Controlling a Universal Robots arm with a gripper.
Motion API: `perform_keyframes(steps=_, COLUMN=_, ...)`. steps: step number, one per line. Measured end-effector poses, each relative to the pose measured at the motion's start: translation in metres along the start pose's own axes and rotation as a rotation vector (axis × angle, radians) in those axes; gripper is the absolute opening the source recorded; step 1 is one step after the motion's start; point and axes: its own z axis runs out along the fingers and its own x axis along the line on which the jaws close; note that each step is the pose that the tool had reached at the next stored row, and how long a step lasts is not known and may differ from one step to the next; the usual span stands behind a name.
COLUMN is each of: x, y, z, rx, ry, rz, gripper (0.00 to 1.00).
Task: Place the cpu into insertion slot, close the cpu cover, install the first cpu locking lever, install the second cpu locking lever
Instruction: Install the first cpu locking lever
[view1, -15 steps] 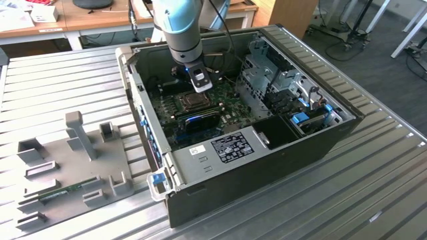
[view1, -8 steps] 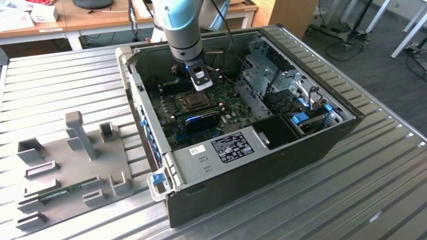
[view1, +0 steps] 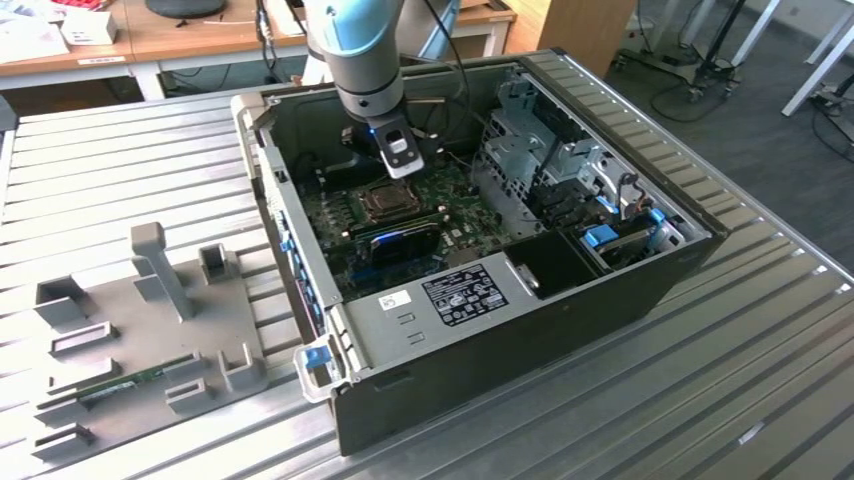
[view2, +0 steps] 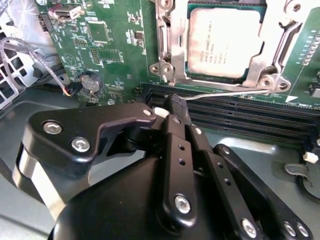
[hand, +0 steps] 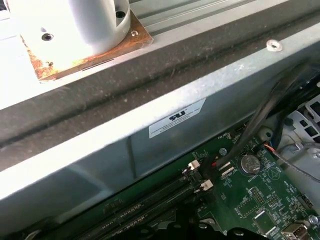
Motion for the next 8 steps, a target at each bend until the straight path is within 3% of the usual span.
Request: perform_keyframes(steps=8, x=0.0026, y=-0.0014, z=-0.001, rx=-0.0013, ry=-0.0038, rz=0.002, gripper=0.1)
